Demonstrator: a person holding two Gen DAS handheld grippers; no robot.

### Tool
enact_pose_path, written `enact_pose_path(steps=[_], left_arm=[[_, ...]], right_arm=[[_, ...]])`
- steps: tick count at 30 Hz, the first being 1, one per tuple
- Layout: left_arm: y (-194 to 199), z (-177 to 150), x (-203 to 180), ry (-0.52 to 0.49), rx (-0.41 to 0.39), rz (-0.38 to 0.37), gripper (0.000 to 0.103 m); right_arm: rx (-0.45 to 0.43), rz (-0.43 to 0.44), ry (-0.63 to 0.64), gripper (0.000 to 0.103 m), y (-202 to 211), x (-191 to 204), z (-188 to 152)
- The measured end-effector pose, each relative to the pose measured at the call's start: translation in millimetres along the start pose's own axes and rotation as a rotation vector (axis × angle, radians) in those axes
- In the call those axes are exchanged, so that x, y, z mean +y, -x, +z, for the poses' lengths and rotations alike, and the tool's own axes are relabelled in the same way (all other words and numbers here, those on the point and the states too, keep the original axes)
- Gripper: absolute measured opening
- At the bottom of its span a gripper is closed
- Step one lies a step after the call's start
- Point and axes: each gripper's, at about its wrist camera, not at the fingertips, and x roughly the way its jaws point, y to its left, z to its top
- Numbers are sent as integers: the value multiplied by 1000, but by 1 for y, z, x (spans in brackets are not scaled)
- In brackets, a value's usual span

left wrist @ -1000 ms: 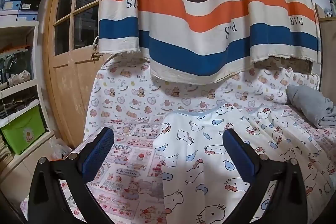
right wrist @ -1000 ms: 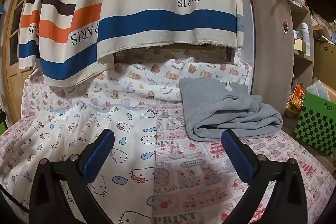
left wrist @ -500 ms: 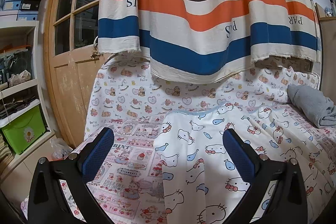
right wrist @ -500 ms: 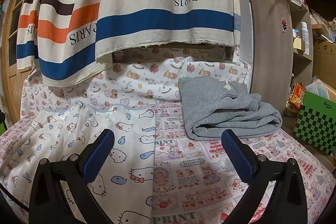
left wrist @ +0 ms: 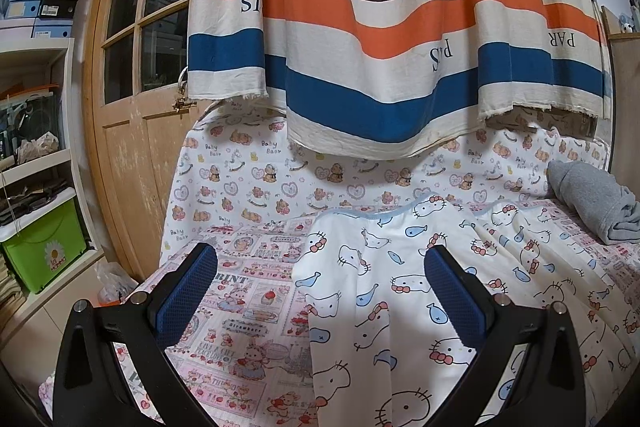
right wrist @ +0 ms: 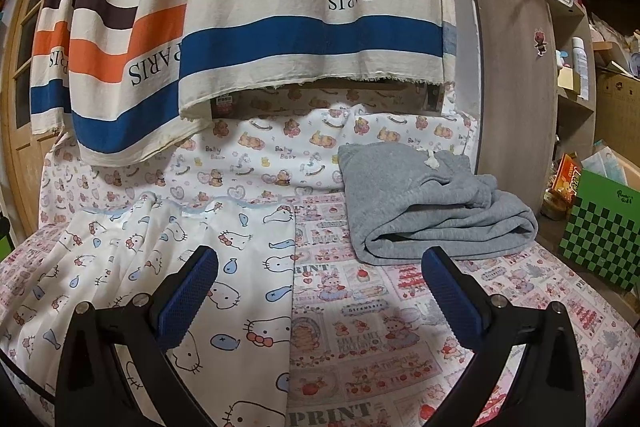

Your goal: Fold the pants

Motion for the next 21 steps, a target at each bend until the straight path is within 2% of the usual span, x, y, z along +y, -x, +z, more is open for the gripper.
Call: enact_pose_path(steps=[21], left_arm=[[5, -3, 6, 14, 0, -2, 103]], right_arm=[[1, 5, 1, 102, 1, 1, 2]])
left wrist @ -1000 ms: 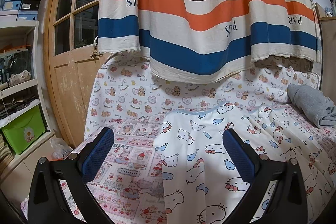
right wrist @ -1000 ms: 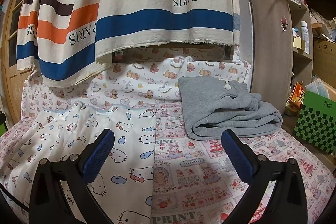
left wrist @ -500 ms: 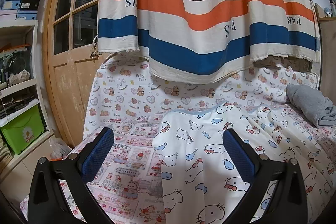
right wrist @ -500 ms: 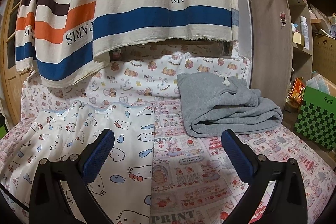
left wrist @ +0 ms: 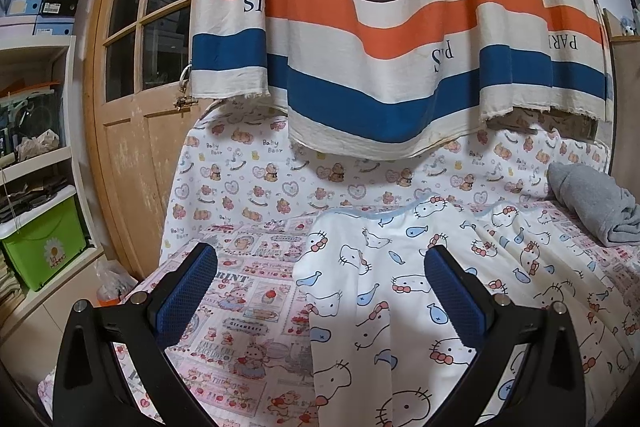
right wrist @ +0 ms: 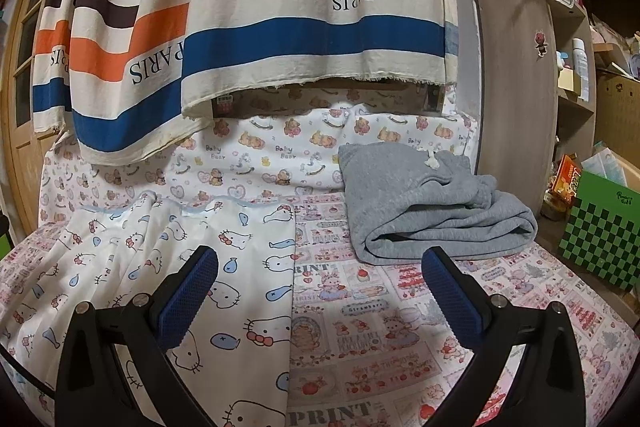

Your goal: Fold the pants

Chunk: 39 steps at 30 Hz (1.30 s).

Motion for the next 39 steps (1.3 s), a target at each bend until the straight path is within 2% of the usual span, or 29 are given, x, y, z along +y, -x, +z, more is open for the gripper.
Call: enact_pose_path(steps=[16, 22, 39], left_arm=[[0, 1, 0, 2, 1, 0, 103], [0, 1, 0, 1, 1, 0, 103], [0, 2, 0, 1, 3, -1, 103]], right_arm=[[9, 10, 8, 102, -2, 2, 2], [18, 45, 14, 102, -4, 3, 2], [17, 45, 13, 102, -4, 2, 2]])
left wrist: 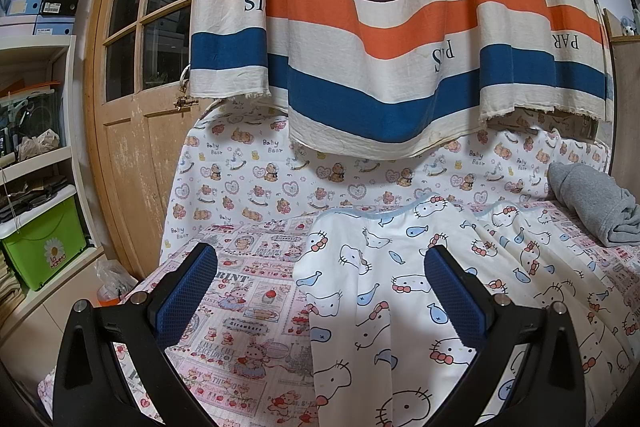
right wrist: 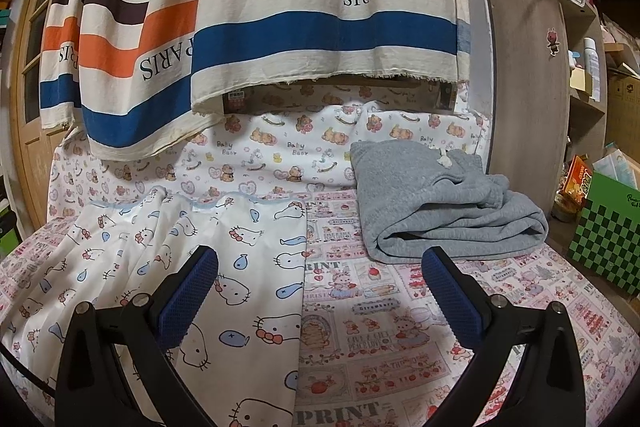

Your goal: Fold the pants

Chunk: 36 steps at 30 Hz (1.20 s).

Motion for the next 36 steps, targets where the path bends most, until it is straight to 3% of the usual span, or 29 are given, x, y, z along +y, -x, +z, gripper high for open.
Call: enact_pose_path(steps=[10, 14, 18, 23, 30, 36], left_arm=[[-2, 0, 2, 8, 25, -8, 103], [1, 2, -5, -25, -10, -27, 103], [7, 7, -14, -92, -22, 22, 103], [28, 27, -9, -74, -59, -48, 103], [33, 49, -10, -90, -97, -92, 103], [23, 83, -10, -104, -121, -133, 103]], right_arm=[[18, -6, -9, 102, -4, -2, 0], [51, 48, -28, 102, -11, -6, 1], [78, 82, -82, 102, -15, -12, -1], [80, 157, -149, 102, -5, -20, -1], [-26, 139, -90, 102, 27, -13, 30], [-24, 212, -53, 102, 27, 1, 73]])
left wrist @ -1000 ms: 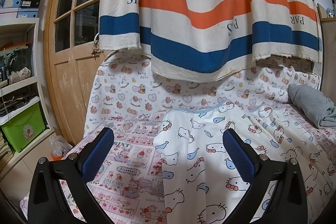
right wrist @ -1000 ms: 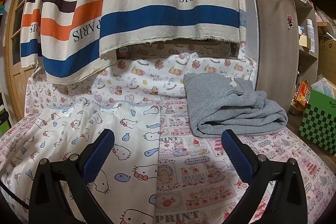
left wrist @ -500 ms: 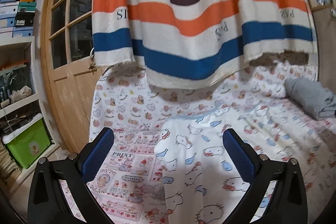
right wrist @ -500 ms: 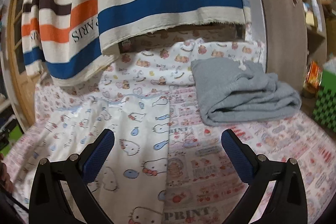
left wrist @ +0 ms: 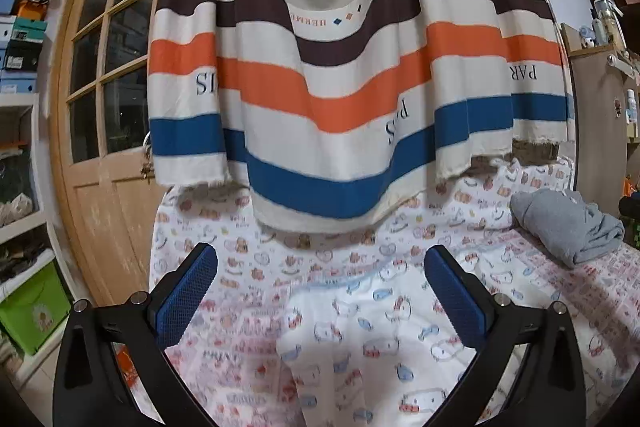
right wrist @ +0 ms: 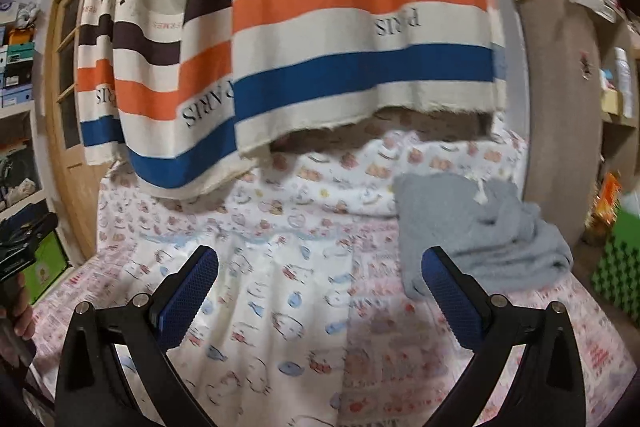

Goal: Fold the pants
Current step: 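Move both tools down toward the blue-trimmed edge of the white Hello Kitty cloth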

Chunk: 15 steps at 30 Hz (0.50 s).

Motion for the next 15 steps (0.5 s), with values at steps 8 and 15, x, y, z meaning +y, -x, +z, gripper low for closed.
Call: enact_pose_path(steps=[8, 15], left_arm=[[-23, 29, 13, -35, -70, 44, 103], [-72, 32, -4, -41, 63, -167, 103]], right_arm=[[-13, -42, 26, 102, -53, -1, 40], [111, -31, 95, 92, -111, -3, 51]])
